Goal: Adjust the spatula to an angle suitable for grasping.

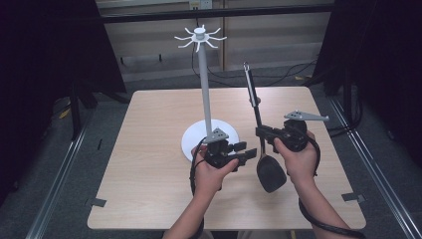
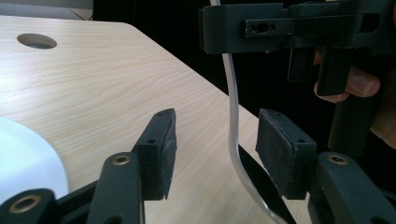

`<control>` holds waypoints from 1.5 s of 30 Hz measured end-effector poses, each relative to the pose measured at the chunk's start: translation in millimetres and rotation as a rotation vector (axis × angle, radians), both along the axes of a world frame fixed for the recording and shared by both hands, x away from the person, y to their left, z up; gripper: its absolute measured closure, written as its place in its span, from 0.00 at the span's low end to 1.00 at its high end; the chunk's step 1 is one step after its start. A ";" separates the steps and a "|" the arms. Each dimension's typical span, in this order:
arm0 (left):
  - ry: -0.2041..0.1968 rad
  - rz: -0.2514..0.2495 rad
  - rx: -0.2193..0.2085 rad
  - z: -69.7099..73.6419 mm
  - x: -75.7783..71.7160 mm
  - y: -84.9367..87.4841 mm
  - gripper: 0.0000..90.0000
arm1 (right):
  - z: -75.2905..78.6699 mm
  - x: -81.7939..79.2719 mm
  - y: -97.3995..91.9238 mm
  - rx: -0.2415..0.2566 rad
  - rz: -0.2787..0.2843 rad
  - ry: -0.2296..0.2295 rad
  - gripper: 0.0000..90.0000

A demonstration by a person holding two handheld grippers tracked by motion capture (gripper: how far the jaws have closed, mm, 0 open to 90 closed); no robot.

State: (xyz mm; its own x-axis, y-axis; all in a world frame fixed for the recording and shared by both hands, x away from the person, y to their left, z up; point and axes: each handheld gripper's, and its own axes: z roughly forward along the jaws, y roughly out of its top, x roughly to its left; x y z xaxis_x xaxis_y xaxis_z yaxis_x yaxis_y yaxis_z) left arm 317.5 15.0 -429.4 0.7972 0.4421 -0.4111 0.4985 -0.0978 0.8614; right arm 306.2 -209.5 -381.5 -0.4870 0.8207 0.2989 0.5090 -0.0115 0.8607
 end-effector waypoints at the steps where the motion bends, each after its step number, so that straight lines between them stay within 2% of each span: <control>1: 0.001 0.003 -0.001 -0.6 0.3 -1.3 0.54 | 0.4 -0.2 0.5 0.000 0.001 -0.002 0.84; 14: 0.008 0.002 -0.024 -0.8 2.2 -13.4 0.57 | 0.9 -1.5 3.6 0.002 0.004 -0.011 0.84; 20: 0.009 0.020 -0.037 -1.1 3.7 -14.5 0.64 | -0.7 -1.6 6.2 0.009 0.003 -0.017 0.84; 28: 0.017 0.018 -0.053 -0.7 5.2 -19.1 0.73 | -0.1 -2.2 10.8 0.017 0.004 -0.028 0.84; 33: -0.001 0.026 -0.068 2.9 5.6 -20.3 0.81 | 1.5 -3.7 14.2 0.027 0.006 -0.037 0.84; 38: -0.010 0.017 -0.059 6.2 7.8 -19.0 0.93 | 1.5 -4.9 15.2 0.044 0.011 -0.036 0.84; 45: 0.009 0.001 -0.031 8.0 10.3 -15.8 0.97 | -1.3 -6.2 13.8 0.067 0.023 -0.033 0.84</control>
State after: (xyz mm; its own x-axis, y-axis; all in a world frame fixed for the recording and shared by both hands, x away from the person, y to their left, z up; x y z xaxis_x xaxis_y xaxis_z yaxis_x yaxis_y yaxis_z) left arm 327.9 -0.9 -421.4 0.7929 0.4297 -0.4319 0.5065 -0.0710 0.8593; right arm 300.1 -195.8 -382.8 -0.5156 0.7880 0.3365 0.4812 -0.0587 0.8747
